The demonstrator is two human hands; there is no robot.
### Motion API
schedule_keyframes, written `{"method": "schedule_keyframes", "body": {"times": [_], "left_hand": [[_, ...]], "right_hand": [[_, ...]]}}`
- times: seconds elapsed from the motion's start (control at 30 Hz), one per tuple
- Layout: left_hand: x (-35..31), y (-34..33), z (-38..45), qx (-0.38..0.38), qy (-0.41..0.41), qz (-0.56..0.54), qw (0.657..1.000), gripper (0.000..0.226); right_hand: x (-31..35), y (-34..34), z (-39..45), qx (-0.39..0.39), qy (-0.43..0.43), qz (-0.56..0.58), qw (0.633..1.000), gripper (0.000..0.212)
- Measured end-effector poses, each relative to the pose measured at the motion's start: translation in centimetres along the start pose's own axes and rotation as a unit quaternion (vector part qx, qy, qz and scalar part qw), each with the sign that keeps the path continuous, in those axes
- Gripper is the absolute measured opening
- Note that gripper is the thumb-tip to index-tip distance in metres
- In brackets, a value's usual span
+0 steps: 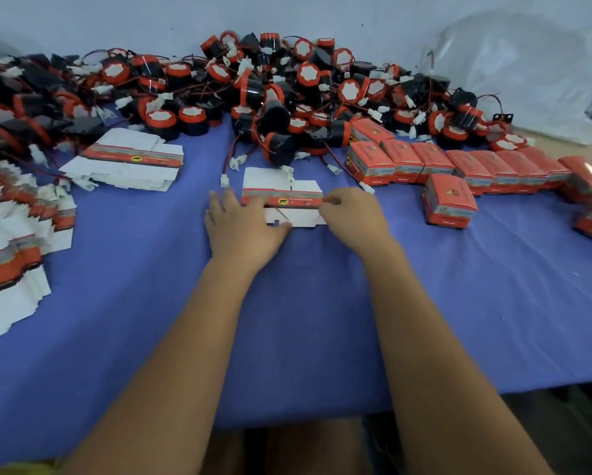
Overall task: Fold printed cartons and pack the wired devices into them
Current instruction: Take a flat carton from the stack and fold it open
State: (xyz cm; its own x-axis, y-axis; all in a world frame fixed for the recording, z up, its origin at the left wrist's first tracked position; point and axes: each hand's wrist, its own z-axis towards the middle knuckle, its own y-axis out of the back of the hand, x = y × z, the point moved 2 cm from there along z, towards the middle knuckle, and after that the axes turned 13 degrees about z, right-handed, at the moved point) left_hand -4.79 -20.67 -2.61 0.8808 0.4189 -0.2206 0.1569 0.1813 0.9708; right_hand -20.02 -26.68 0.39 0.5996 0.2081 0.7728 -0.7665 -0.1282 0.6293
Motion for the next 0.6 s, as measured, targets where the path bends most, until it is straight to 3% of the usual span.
{"method": "schedule_keyframes", "body": {"times": [0.13, 0.23, 0.3, 0.47, 0.6], "left_hand": [[2.8, 0.8, 0.8, -0.029, 0.005, -0.088, 0.996, 0.045], [3.0, 1.1, 1.0, -0.044, 0.023, -0.119, 0.992, 0.043], [3.3, 1.3, 1.3, -0.055, 0.05, -0.139, 0.987, 0.042], [4.0, 1.1, 1.9, -0.072, 0.063, -0.168, 0.981, 0.045], [4.0, 0.9, 1.8, -0.085, 0.062, -0.206, 0.973, 0.052]], "right_hand": [[1.9, -2.1, 0.7, 0.068, -0.037, 0.114, 0.99, 0.03], [2.2, -3.3, 1.0, 0.143, -0.041, 0.022, 0.989, 0.063], [2.0, -3.7, 1.0, 0.136, -0.031, -0.006, 0.99, 0.067], [0.9, -4.2, 0.9, 0.039, 0.016, 0.051, 0.998, 0.042], [0.4, -4.4, 0.8, -0.022, 0.023, 0.174, 0.984, 0.012]]}}
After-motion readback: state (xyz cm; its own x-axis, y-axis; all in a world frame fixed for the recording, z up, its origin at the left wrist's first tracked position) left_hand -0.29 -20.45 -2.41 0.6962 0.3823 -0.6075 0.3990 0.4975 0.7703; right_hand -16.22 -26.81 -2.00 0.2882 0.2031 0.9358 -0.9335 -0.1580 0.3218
